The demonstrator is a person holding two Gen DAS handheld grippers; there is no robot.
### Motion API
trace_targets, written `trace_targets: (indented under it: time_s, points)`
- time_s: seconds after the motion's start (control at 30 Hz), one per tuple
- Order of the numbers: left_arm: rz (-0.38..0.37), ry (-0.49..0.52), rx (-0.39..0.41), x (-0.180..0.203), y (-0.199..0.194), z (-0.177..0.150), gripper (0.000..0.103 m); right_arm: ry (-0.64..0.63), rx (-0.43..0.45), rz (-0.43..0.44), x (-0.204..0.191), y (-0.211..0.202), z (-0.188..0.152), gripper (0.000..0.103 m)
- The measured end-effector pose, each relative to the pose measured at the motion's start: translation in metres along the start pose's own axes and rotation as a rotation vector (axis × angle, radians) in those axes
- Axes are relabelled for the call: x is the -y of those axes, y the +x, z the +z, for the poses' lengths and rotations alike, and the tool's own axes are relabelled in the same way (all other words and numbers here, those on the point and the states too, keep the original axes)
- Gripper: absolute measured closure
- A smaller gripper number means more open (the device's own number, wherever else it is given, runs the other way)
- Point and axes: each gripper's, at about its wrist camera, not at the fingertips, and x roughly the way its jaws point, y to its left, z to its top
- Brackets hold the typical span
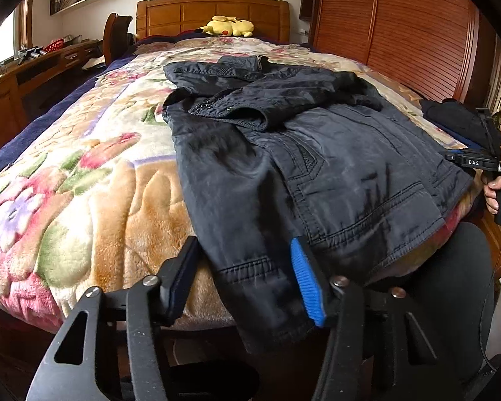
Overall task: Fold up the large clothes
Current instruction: 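Grasp the jacket hem with the right tool while the left tool grasps it too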
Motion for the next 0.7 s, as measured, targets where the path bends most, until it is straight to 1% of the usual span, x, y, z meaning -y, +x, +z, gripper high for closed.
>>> trace_targets:
  time_s: [0.07,0.1,0.13,0.23,0.43,0.47,0.5,0.53,0.57,0.6,0.63,0.7]
  points:
    - [-0.004,-0.003,0.0,-0.001,-0.001,0.0,0.051,-0.004,0.005,-0.001,-0.001,-0.002,0.0,0.079]
    - [-0.006,-0.005,-0.001,-0.001,-0.002,0.0,0.056,-0.003,0.009,0.0,-0.001,-0.003,0.0,0.081]
    - [-0.005,-0.006,-0.001,-0.001,-0.002,0.001,0.058,-0.001,0.016,0.001,-0.001,-0.005,0.0,0.083]
    - [-0.005,-0.013,-0.008,-0.003,-0.003,0.001,0.058,0.008,0.03,0.006,-0.001,-0.009,-0.001,0.087]
    - [0.01,-0.015,-0.022,-0.002,-0.001,0.002,0.058,0.026,0.033,-0.015,-0.002,-0.014,-0.005,0.087]
    - [0.012,-0.009,-0.022,-0.002,-0.002,0.002,0.058,0.025,0.029,-0.016,-0.001,-0.014,-0.006,0.084]
    - [0.012,-0.001,-0.019,-0.001,-0.003,0.002,0.063,0.021,0.016,-0.018,-0.001,-0.013,-0.006,0.081]
    - [0.012,0.002,-0.017,-0.001,-0.002,0.003,0.065,0.012,-0.01,-0.025,-0.001,-0.01,-0.008,0.072]
    - [0.011,0.003,-0.015,0.0,-0.003,0.004,0.071,0.006,-0.015,-0.026,-0.001,-0.009,-0.008,0.07]
    - [0.012,0.002,-0.01,-0.001,-0.004,0.004,0.08,0.014,-0.012,-0.016,0.001,-0.01,-0.009,0.07]
    - [0.011,0.001,-0.007,-0.002,-0.005,0.005,0.081,0.024,-0.016,-0.007,0.002,-0.01,-0.009,0.07]
    - [0.0,-0.004,0.004,-0.004,-0.008,0.007,0.088,0.038,-0.023,0.003,0.004,-0.01,-0.01,0.069]
